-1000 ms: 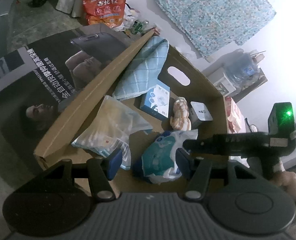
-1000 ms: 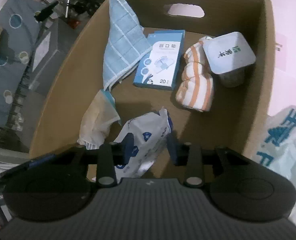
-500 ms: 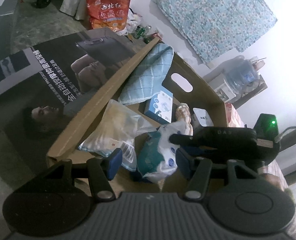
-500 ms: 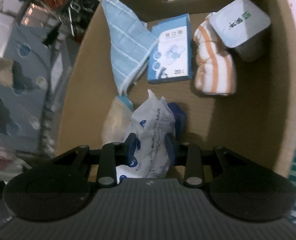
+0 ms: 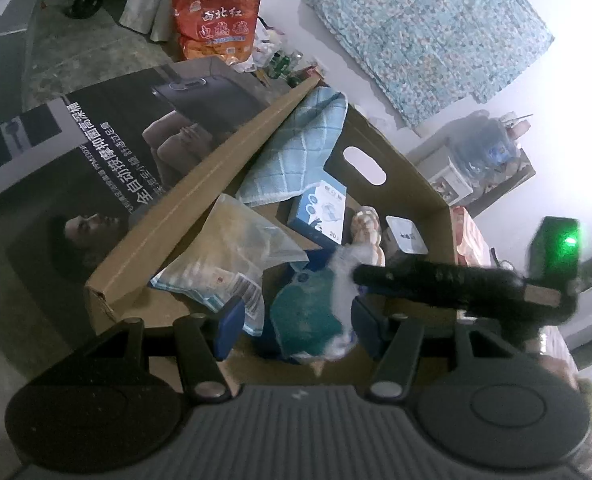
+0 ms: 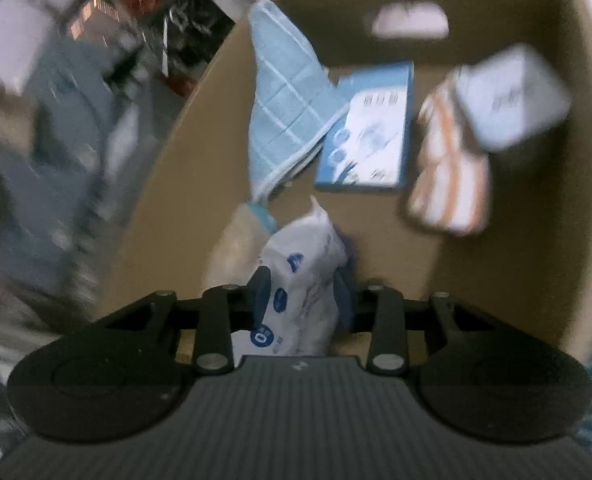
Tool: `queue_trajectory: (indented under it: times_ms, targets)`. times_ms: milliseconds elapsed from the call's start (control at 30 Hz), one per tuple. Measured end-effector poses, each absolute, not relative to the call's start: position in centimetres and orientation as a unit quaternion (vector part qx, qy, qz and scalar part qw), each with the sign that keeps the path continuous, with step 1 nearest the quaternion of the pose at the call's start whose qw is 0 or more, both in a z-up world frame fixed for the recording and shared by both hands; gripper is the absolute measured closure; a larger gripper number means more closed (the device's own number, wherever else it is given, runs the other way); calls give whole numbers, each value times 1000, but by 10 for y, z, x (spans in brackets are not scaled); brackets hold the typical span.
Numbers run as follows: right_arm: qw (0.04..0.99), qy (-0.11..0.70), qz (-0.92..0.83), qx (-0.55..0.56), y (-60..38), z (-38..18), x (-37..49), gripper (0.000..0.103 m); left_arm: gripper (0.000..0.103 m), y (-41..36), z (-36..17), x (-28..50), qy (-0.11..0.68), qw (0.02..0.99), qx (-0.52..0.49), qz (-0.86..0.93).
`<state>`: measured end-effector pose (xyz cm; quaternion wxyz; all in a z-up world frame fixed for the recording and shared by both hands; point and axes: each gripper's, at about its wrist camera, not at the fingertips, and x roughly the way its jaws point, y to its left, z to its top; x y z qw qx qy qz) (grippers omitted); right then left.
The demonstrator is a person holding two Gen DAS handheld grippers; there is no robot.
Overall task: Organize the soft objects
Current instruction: 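Release the wipes pack and press it down into the box with the right tool, then move both tools from the box back over the items on the bed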
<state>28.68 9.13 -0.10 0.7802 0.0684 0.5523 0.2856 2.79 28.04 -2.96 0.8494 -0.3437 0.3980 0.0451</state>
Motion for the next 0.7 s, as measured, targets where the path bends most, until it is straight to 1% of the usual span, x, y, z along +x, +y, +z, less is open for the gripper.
queue_trajectory:
  times_ms: [33,100,167,233,300,333,367,400,467,567,633,667,700]
  targets:
    - [792,544,277,25,96,6,283,68,44,281,-30,28,398,849,-345,45]
    - [805,532,261,-29,97,17,278,68,44,281,-31,28,398,848,-346,44]
    - [804,533,260,-39,92,23,277,66,44,280,-32,28,398,848,-347,43]
    - [793,544,269,-49,91,27,277,57,44,279,-32,28,399,848,-347,41]
    - [781,554,279,-82,96,28,272,42,44,279,-31,28,399,848,-346,41]
    - [773,557,285,-104,101,27,268,38,44,279,-30,28,398,848,-346,41]
    - [764,561,295,-123,102,23,265,29,44,278,-29,28,398,849,-346,41]
    - [751,567,305,-146,109,18,261,25,44,279,-29,27,397,849,-347,42]
    - [728,579,314,-193,121,7,253,24,44,279,-28,27,394,850,-347,42]
    - [699,599,313,-235,139,-12,249,23,43,280,-26,26,392,851,-346,44]
    - [687,611,312,-240,144,-24,250,23,43,281,-25,25,391,852,-346,45]
    - [685,616,311,-235,145,-28,252,20,43,282,-25,25,390,852,-347,45]
    - [687,617,310,-229,146,-31,253,19,43,283,-25,25,389,852,-348,45]
